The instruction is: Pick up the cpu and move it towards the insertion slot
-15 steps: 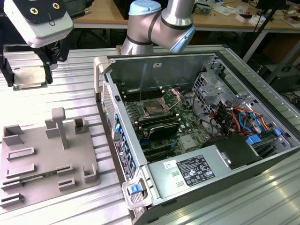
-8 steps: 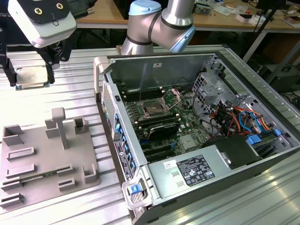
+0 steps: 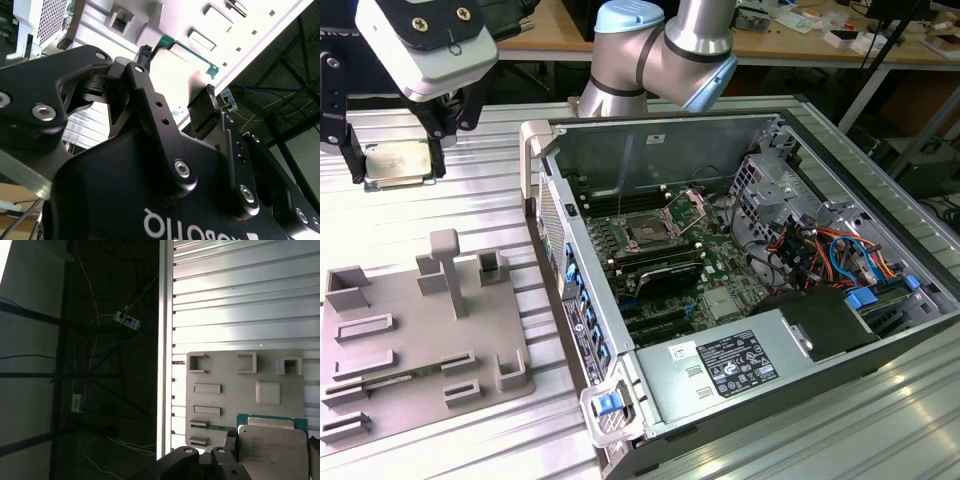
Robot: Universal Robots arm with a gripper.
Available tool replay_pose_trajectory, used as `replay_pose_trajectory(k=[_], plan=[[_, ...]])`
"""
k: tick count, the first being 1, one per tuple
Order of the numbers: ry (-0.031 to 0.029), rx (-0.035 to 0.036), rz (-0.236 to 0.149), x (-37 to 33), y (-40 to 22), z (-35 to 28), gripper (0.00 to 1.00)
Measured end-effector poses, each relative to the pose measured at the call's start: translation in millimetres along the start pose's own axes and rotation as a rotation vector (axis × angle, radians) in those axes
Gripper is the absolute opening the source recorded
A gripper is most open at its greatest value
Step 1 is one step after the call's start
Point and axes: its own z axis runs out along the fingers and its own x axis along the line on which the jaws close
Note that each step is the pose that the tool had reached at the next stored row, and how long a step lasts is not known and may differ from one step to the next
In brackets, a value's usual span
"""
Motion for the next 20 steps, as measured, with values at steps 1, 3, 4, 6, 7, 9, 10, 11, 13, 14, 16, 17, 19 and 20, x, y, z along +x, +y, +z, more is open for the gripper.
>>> replay_pose_trajectory(k=[1, 3, 4, 6, 7, 9, 10, 11, 13, 14, 16, 17, 19, 20], plan=[[-0.0001, 0.0000, 0.000, -0.5, 0.0, 0.0, 0.55], [0.0000, 0.0000, 0.000, -1.3, 0.0, 0.0, 0.55], [0.0000, 0.0000, 0.000, -1.8, 0.0, 0.0, 0.55], [0.0000, 0.0001, 0.000, -2.8, -0.1, 0.0, 0.55], [0.0000, 0.0000, 0.000, -3.3, -0.1, -0.1, 0.55], [0.0000, 0.0000, 0.000, -4.2, -0.1, -0.1, 0.55], [0.0000, 0.0000, 0.000, -4.6, -0.1, -0.1, 0.55], [0.0000, 0.0000, 0.000, -5.3, -0.1, -0.1, 0.55], [0.0000, 0.0000, 0.000, -6.3, -0.2, -0.1, 0.55], [0.0000, 0.0000, 0.000, -6.8, -0.2, -0.1, 0.55], [0.0000, 0.0000, 0.000, -8.0, -0.2, -0.1, 0.55], [0.0000, 0.0000, 0.000, -8.5, -0.2, -0.1, 0.55], [0.0000, 0.0000, 0.000, -9.8, -0.2, -0.2, 0.55], [-0.0001, 0.0000, 0.000, -10.6, -0.2, -0.1, 0.55]])
